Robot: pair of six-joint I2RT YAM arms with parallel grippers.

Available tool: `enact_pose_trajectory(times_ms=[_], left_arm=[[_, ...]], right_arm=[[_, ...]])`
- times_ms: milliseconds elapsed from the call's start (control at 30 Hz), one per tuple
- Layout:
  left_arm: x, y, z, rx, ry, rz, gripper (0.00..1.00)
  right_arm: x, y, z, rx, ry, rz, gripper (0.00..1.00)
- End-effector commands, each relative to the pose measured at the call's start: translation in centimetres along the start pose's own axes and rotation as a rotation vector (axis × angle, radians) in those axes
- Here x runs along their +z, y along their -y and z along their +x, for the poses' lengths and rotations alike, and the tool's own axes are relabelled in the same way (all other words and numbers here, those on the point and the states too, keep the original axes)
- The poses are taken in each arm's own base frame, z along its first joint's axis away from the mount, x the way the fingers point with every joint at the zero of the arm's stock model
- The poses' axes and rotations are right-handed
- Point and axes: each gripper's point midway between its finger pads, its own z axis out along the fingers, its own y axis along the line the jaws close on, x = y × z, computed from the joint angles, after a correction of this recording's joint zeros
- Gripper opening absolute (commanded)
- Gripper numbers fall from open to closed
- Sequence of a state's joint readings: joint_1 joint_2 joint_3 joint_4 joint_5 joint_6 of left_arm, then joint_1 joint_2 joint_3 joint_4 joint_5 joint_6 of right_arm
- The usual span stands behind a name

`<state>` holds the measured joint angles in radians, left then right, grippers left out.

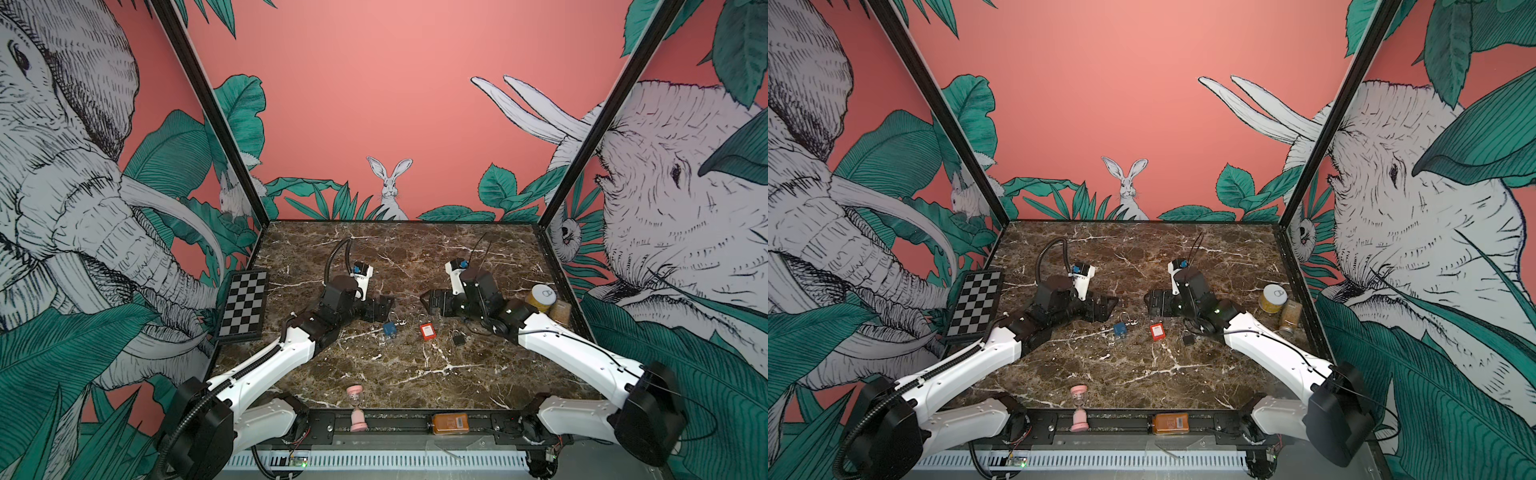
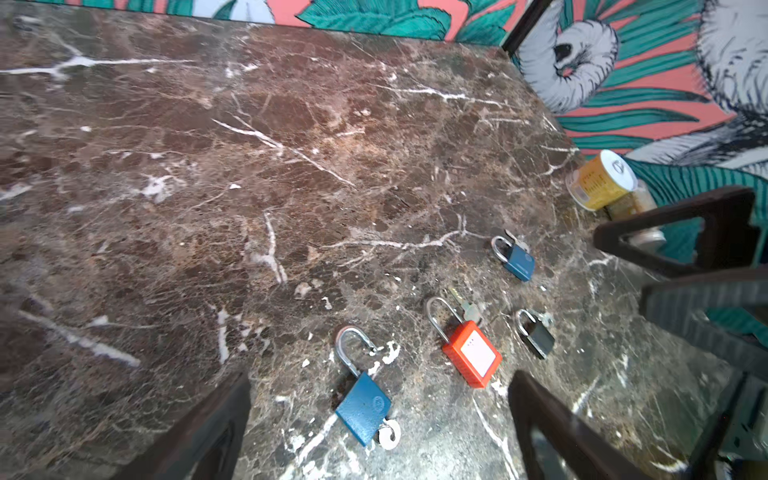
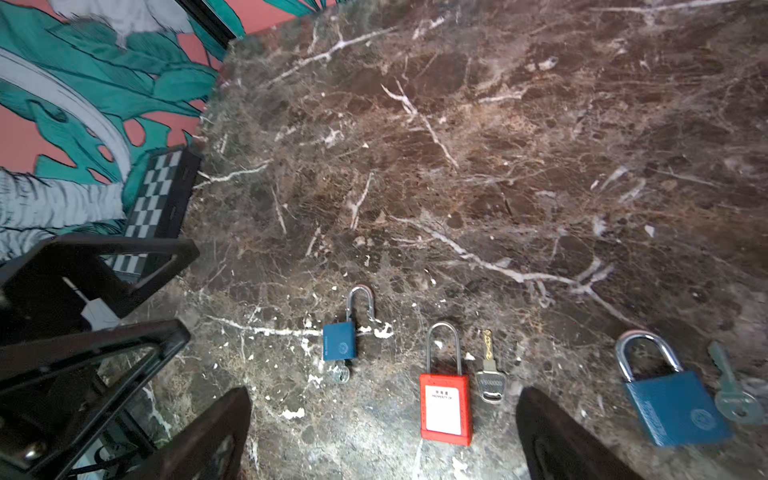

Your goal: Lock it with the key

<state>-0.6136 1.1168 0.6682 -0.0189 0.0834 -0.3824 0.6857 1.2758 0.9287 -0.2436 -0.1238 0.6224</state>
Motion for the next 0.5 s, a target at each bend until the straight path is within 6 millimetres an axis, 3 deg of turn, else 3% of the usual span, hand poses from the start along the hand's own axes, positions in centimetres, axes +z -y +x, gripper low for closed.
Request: enact_pose_trajectory(times_ms=[0,200,367,467], left_arm=[[-0.5,-1.6,-0.4,-0.053,0.049,-0.068,0.97],[-0.5,-3.4,0.9,-0.241,0.038,-0.073,0.97],[0.1,-3.8,2.4,-0.264,-0.049,-0.057,0.96],[0.6,-4.2,3.7,-0.285,-0.140,-0.104,0.92]], right_arm=[[1.1,-1.4,1.1,-0.027,-0.103,-0.003,0.98],[3.7,-1.7,3.5,-0.153,-0.231,0.120,0.93],[5.6,-1.9,4.9,-0.159,-0.278,0.122,0.57],[5.9,-1.2,4.9,-0.148,-0.263,0.152,0.57]])
